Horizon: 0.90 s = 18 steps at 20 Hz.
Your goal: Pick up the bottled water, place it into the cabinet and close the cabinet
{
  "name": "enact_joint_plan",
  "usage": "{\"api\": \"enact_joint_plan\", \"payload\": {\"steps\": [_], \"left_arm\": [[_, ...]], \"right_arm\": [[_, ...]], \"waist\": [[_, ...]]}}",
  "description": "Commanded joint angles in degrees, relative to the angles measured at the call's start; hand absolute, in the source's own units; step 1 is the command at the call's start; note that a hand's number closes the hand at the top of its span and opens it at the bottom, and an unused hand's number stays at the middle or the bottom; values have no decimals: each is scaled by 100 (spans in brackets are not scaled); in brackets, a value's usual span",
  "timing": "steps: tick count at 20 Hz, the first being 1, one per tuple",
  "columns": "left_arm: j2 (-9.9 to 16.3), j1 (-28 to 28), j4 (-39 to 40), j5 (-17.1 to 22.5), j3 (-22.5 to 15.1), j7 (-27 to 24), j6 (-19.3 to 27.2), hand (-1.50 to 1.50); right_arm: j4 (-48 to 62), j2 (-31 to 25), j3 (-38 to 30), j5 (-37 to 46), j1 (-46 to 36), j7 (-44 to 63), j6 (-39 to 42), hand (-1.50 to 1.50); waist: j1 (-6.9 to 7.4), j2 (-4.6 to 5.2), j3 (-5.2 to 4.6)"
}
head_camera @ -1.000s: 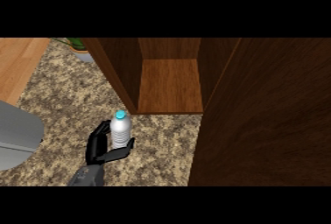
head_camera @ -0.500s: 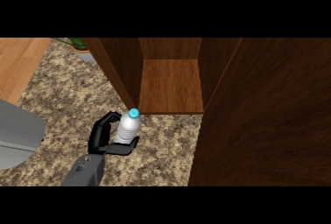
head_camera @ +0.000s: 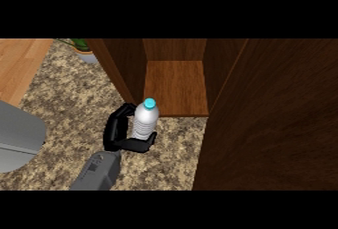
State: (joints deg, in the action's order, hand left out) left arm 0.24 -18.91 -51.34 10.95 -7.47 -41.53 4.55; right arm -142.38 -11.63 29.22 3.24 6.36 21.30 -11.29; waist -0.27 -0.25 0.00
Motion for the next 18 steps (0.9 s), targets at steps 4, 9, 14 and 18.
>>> {"api": "enact_joint_plan", "payload": {"steps": [4, 9, 14, 18], "left_arm": [[-23, -134, -1107, 617, -982, 1035, 927, 150], [-24, -455, -1585, 907, -1430, 1764, 1562, 150], [-24, -995, -1408, 719, -1444, 2137, 2070, 150], [-24, -2016, -414, 936, -965, 2256, 1988, 150]], "right_arm": [[-444, 2, 341, 563, 258, 6, -106, -150], [-607, -157, 50, 108, 415, -51, -69, -150], [-541, -88, 219, 283, 519, -111, -68, -150], [-320, -160, 77, 99, 591, -427, 50, -150]], "waist": [[-20, 4, -2], [-33, 9, 0], [-27, 11, -1], [-63, 28, 0]]}}
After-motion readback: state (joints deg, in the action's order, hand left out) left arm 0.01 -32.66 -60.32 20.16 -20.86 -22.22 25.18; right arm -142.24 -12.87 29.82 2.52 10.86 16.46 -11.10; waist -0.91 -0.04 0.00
